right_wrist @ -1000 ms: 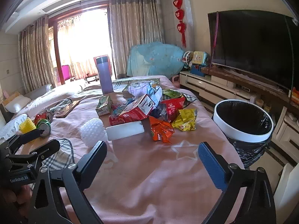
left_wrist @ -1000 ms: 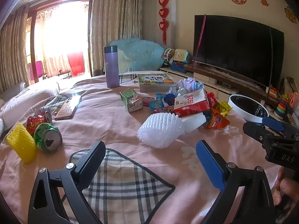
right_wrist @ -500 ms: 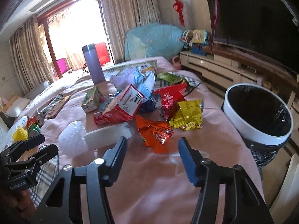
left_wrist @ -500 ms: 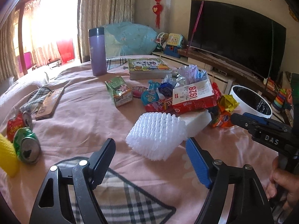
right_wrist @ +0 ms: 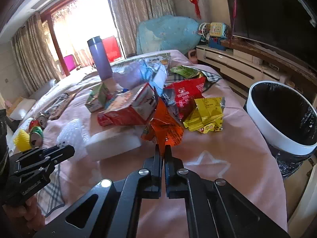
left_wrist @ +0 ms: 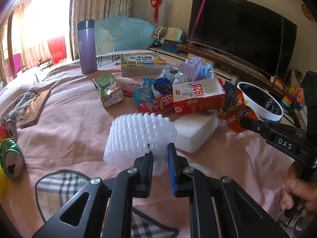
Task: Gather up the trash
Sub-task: 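Grasp the white foam net with the left tool while the right grasps an orange wrapper, then carry both items to the bin and open both tools to drop them, then grasp the white foam block with the left tool while the right grasps a yellow wrapper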
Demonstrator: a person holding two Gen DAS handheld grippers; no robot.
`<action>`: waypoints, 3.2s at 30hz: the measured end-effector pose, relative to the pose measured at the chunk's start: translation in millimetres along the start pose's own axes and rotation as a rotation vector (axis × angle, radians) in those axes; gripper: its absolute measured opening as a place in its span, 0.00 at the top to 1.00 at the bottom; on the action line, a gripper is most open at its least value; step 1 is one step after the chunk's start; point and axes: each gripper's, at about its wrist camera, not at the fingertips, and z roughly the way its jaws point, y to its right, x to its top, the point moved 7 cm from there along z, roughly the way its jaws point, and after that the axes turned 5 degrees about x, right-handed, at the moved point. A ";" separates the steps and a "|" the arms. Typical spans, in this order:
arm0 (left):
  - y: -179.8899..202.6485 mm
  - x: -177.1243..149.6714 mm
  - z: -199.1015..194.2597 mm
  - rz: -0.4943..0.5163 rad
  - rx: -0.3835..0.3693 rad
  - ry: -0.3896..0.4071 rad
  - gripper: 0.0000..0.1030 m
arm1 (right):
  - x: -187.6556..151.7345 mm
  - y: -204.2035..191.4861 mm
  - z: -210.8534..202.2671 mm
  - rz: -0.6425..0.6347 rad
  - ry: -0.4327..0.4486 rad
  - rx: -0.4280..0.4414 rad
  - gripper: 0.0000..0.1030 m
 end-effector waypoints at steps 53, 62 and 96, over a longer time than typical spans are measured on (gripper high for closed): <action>224.0 142.6 152.2 0.246 -0.372 -0.021 0.88 | 42.5 225.5 -78.7 0.258 0.074 -0.144 0.99; 248.1 163.2 188.5 0.231 -0.364 -0.079 0.68 | 46.1 250.1 -60.9 0.266 0.047 -0.163 0.93; 75.5 47.9 29.4 0.120 -0.197 -0.026 0.30 | 9.3 95.8 -51.1 0.197 0.066 -0.012 0.13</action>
